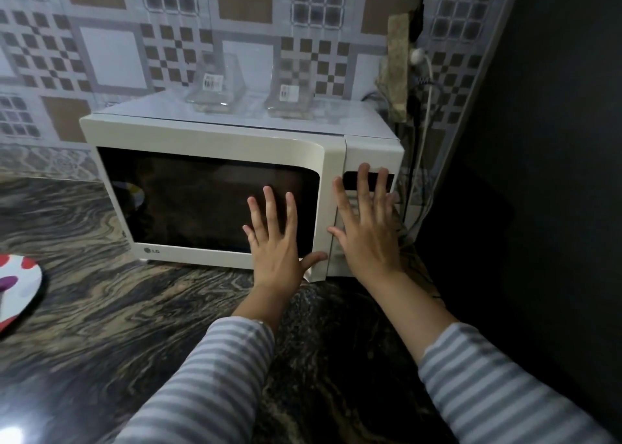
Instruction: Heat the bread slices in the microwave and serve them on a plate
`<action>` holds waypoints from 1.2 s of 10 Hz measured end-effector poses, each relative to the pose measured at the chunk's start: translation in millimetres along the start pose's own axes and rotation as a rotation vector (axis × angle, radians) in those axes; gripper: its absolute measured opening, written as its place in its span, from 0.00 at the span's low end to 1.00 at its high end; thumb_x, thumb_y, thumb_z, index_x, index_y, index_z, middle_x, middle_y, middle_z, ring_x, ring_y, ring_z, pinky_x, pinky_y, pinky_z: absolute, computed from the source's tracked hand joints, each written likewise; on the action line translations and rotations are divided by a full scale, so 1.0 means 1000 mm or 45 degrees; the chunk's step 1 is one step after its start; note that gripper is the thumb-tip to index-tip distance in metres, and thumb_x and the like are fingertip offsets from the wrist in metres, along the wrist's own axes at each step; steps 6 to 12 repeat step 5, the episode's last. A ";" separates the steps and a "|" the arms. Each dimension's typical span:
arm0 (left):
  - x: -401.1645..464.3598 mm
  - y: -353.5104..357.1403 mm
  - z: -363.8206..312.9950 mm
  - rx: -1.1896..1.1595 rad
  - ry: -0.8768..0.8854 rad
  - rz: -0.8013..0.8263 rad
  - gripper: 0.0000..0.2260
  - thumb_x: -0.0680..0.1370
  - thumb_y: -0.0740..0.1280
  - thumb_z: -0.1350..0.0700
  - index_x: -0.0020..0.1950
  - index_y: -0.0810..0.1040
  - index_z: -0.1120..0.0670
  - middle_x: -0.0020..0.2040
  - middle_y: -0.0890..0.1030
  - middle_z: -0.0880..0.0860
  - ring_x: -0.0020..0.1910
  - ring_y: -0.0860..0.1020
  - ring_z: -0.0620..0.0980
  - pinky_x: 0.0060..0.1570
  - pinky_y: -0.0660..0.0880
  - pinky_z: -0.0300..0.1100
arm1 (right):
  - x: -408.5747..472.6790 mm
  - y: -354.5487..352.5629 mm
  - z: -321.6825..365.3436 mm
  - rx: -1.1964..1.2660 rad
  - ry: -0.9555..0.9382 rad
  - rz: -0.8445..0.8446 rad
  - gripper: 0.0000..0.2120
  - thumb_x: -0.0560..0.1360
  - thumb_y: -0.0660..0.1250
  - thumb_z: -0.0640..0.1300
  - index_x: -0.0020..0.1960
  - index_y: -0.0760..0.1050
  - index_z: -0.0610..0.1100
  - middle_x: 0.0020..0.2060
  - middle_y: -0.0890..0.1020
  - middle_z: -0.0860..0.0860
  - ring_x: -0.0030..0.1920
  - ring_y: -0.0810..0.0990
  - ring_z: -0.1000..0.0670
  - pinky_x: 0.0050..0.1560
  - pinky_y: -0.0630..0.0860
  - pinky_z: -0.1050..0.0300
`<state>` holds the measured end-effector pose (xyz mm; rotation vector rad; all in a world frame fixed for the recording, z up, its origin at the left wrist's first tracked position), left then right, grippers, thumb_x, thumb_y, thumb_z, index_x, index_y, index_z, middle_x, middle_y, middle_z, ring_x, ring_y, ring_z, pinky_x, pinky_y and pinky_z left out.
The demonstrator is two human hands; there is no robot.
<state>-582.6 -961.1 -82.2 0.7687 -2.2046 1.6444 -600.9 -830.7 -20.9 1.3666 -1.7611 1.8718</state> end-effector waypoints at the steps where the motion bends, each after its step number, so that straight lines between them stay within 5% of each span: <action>1: 0.004 0.003 -0.001 0.020 -0.027 0.016 0.53 0.68 0.66 0.31 0.75 0.32 0.47 0.75 0.30 0.56 0.73 0.30 0.61 0.69 0.51 0.68 | 0.001 0.002 0.002 -0.013 0.030 -0.036 0.45 0.69 0.73 0.54 0.78 0.52 0.47 0.75 0.50 0.38 0.75 0.47 0.32 0.71 0.49 0.34; 5: -0.008 -0.013 0.003 0.119 0.020 0.216 0.49 0.72 0.65 0.34 0.75 0.30 0.47 0.73 0.25 0.52 0.74 0.30 0.57 0.72 0.48 0.62 | -0.010 -0.018 0.006 0.157 0.033 0.126 0.35 0.75 0.67 0.52 0.77 0.57 0.48 0.77 0.53 0.40 0.76 0.48 0.36 0.72 0.48 0.35; 12: -0.008 -0.013 0.003 0.119 0.020 0.216 0.49 0.72 0.65 0.34 0.75 0.30 0.47 0.73 0.25 0.52 0.74 0.30 0.57 0.72 0.48 0.62 | -0.010 -0.018 0.006 0.157 0.033 0.126 0.35 0.75 0.67 0.52 0.77 0.57 0.48 0.77 0.53 0.40 0.76 0.48 0.36 0.72 0.48 0.35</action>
Point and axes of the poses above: each hand's wrist, its own x-axis towards the middle knuckle, its own y-axis out of the palm, z = x × y, the point moved 10 cm from there along x, towards the middle knuckle
